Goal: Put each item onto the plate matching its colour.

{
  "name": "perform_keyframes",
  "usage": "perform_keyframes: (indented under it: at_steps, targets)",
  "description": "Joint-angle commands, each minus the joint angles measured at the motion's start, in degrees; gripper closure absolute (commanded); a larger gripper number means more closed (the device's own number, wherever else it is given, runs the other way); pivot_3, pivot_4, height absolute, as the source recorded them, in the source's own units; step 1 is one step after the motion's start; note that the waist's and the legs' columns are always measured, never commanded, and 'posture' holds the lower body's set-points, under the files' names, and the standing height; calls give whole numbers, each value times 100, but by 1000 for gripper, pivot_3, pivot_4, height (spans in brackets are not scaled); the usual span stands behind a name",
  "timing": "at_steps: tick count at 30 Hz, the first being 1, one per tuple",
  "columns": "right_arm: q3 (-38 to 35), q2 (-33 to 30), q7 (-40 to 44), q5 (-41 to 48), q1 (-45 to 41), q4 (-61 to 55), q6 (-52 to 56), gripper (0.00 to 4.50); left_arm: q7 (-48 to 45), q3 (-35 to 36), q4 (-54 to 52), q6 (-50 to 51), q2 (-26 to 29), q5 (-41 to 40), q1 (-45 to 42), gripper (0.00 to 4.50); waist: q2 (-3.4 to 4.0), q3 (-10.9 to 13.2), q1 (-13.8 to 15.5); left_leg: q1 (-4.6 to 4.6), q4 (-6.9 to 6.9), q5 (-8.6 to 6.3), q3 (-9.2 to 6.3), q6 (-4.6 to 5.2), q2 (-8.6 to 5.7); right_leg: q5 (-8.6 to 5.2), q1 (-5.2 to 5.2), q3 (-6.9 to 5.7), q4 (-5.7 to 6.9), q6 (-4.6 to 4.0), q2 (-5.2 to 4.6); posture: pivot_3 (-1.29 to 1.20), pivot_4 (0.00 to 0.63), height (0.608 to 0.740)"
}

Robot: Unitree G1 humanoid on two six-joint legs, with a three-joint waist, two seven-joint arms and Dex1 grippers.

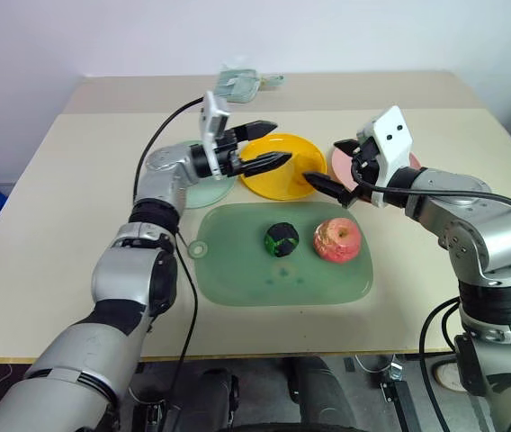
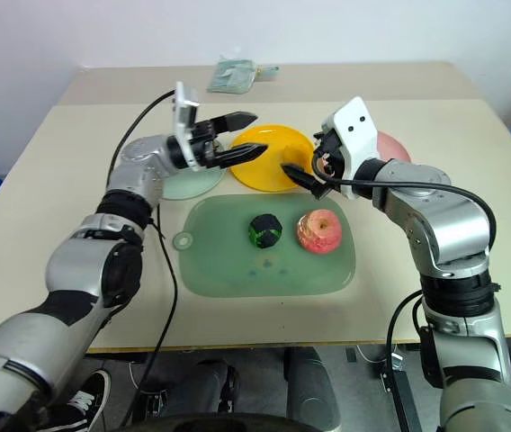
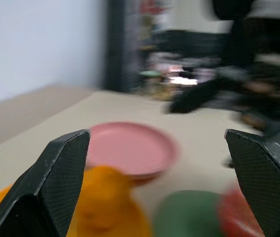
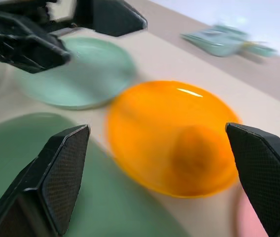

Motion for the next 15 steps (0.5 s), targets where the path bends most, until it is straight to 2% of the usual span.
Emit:
perform_keyframes:
  at_steps: [1,3,5,9,15]
  targets:
    - [-314,-320,618,596,100,-425,150,0,-611,-202,-1077,905,142,-416,527,31,0,0,3,0,1,0,-1,0,1,0,0,0,0,0,1,0,150,740]
    - [-303,-487,831,764,174,-453,229,0,-748,-452,-1856,1481,207,-585,1011,31,0,0,13,-2,5,-1,-1,1,2,0,0,1,2,0,0,0,150,740]
    - [-233,-556,897,786,219,-475,187,0,-702,-719,-2392,1593,226,-494,1413,31,0,0,29,-1,9,-3,-3,5,2,0,4,1,2,0,0,0,150,740]
    - [-81,-585,896,723,260,-518,113,0,-233,-1060,-2817,766,14,-144,1899,31,-1,0,48,6,15,-5,-3,9,2,0,8,3,3,0,-3,0,150,740]
    - [-28,-631,779,556,308,-509,-9,0,325,-1296,-2391,-552,-165,301,2033,31,-1,0,41,8,14,2,-2,-4,3,0,6,4,1,0,-3,0,150,740]
